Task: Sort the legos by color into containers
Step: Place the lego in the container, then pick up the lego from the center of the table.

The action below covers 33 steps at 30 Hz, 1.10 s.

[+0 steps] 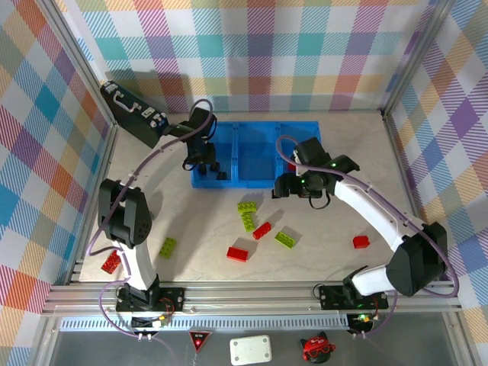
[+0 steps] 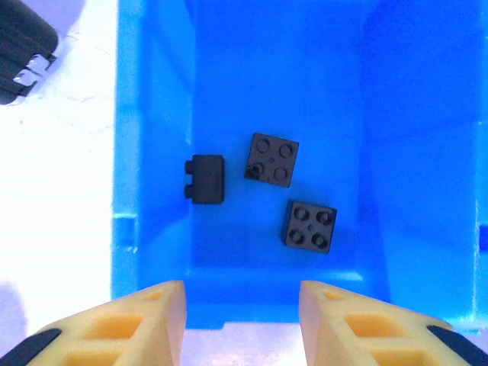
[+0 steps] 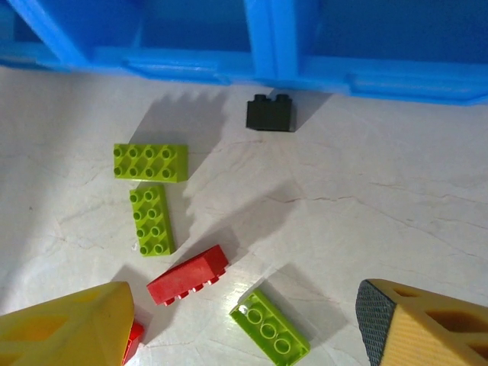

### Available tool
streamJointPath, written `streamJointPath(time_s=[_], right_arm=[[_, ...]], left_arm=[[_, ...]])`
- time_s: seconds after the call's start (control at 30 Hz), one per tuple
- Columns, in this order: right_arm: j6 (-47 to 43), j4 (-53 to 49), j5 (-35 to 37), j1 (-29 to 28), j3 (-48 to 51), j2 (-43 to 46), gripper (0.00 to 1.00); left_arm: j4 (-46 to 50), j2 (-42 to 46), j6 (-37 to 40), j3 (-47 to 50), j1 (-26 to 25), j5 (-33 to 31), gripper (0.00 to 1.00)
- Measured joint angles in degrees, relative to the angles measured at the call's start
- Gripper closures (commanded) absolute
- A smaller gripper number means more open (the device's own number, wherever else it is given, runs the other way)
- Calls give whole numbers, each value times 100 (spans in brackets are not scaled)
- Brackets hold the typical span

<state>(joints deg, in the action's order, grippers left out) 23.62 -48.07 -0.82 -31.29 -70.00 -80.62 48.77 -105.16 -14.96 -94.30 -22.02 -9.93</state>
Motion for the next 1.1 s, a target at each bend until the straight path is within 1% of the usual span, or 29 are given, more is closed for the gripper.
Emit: streamJointPath(time_s=[0.07,0.23,0.53,0.8,0.97,1.1], right_arm=[[35,2,31,-153,-20,-116,23],[192,48,122,-511,-52,-400,24],[732,297,540,-1123,-264,-1091,24],[999,450,857,-1574,-1019,-2020,22],[1102,520,1001,-1759,-1381,-2524,19],[1209,533,1049,-1832,-1628,-2944,17]], left_arm=[[81,201,39,175,55,26,57],[282,643,179,605,391,192,57],[404,1255,619,1095,946,184,56],[114,1650,839,1775,1045,192,56],[-76,1670,863,1919,1078,197,57],[-249,1735,861,1998,1285,321,57]])
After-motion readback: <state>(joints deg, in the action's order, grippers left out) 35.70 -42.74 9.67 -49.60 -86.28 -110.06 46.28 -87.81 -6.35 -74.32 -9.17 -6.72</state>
